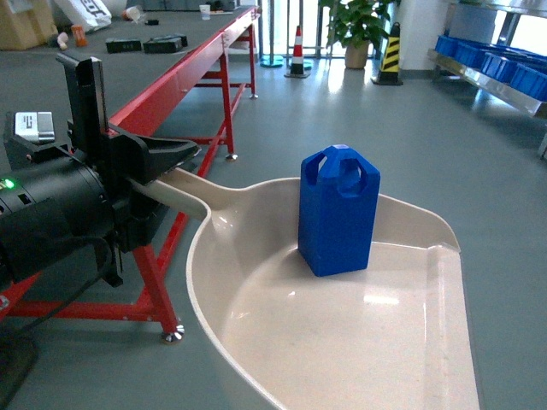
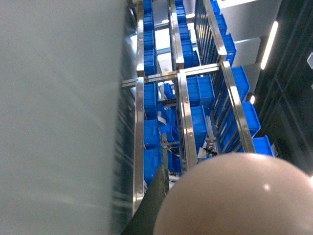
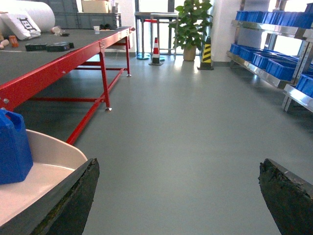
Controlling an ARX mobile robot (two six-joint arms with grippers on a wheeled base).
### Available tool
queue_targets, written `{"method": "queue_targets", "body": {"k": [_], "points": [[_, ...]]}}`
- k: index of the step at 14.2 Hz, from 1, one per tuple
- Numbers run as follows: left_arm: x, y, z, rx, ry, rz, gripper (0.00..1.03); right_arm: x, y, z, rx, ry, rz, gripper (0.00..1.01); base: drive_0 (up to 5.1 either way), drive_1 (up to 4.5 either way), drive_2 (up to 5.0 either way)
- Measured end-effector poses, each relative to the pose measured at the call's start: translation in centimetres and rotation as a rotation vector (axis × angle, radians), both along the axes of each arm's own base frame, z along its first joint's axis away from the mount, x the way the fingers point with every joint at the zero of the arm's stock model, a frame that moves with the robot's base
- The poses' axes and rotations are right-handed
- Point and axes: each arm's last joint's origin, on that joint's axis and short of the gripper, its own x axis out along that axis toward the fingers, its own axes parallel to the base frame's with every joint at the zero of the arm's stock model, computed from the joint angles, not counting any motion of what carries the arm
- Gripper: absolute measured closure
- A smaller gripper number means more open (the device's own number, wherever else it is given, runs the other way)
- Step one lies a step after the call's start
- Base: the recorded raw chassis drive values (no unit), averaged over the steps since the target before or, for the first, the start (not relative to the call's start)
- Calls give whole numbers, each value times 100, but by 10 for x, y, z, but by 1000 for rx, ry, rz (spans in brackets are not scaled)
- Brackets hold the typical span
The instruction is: Place part in tray to right shelf
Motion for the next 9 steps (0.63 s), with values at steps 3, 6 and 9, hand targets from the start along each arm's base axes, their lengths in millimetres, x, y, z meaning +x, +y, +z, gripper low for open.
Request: {"method": "queue_targets", "body": {"k": [3,6,9], "points": [[0,1,-1,4,11,2,90,0,0,0,0,0,0,3,504,-233,-233],[0,0,-1,2,7,1,90,0,0,0,0,1,0,3,495,-241,-241],[0,0,0,1,4,2,90,0,0,0,0,1,0,3,489,-246,-246]]}}
